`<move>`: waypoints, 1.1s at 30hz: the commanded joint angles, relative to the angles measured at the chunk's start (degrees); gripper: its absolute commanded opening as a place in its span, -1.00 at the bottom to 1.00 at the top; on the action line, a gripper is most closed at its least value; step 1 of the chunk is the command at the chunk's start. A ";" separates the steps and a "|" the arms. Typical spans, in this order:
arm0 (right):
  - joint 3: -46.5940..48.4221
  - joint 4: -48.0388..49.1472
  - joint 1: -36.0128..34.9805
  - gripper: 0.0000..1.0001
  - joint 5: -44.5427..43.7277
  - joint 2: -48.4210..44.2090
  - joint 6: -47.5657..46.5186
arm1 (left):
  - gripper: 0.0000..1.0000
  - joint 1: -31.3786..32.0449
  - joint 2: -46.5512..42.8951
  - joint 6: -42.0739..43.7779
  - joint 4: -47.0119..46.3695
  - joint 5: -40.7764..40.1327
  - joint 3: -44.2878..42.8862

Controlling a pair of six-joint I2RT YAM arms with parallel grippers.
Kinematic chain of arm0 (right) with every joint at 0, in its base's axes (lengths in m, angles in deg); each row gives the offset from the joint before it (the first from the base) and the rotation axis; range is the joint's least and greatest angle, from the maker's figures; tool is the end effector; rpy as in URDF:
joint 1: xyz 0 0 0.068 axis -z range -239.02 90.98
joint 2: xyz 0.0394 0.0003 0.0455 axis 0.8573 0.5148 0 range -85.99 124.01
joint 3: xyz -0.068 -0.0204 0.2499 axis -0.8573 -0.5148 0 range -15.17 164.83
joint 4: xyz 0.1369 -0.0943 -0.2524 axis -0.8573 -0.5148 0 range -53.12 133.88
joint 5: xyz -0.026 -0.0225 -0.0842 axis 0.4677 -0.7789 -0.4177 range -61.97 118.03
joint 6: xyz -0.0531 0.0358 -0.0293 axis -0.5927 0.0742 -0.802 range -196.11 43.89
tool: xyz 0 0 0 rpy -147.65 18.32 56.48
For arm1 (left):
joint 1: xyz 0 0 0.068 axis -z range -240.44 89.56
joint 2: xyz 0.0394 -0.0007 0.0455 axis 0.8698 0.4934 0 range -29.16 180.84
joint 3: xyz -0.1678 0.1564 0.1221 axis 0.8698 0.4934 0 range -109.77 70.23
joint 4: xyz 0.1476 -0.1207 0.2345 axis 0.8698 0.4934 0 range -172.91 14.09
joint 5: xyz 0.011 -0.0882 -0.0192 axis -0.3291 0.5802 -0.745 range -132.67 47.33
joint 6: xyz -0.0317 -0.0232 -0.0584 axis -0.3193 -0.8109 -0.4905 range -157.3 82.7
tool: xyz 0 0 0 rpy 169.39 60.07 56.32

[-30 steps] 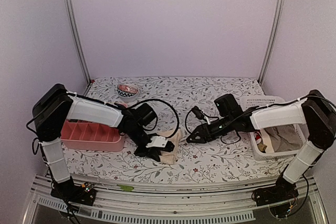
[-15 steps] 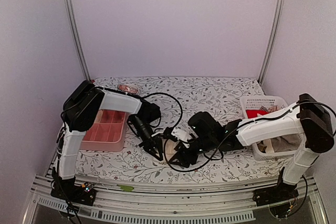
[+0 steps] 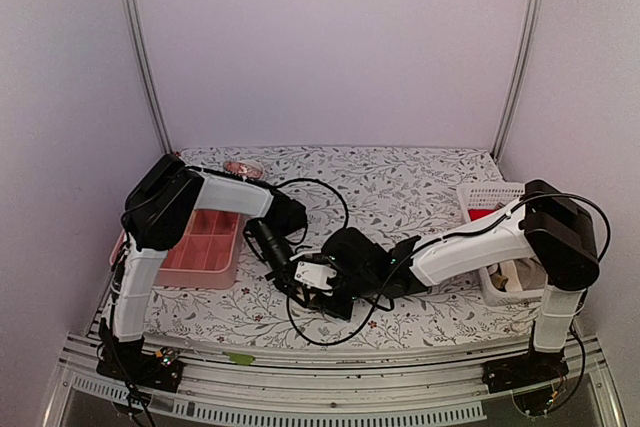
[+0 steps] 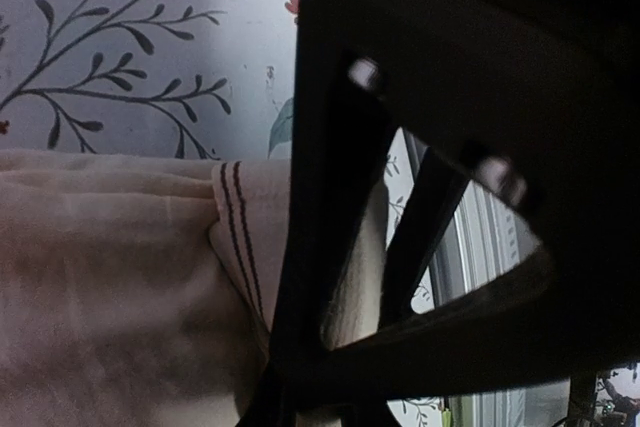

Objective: Roll the underwear
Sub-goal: Roll the underwear at the center of the board.

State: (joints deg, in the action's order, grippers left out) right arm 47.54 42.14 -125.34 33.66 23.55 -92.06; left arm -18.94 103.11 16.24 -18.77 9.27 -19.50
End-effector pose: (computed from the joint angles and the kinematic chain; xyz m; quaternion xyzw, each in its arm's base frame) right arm 0.1681 0.3976 0.0821 -0.6276 0.6922 0.1920 0.3002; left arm 0.2771 -0.3056 0.0434 -0.6131 -0.6476 0.4445 0.0842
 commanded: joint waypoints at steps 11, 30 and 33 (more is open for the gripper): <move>-2.28 -6.42 -0.03 -1.00 3.21 1.63 0.49 | -0.75 -0.14 -0.32 0.04 -3.97 -10.94 4.44; 5.31 -5.22 17.50 -1.00 43.87 10.54 26.31 | 0.07 -8.19 -56.29 -12.23 -48.28 -14.37 42.48; 8.92 -6.76 19.28 -1.00 46.87 15.05 27.38 | 0.11 -3.21 -60.64 -10.17 -53.28 -19.05 48.04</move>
State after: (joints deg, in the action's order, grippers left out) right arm 53.38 39.93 -108.08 73.88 32.55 -69.11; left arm -27.31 46.54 5.27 -60.85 -3.84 22.68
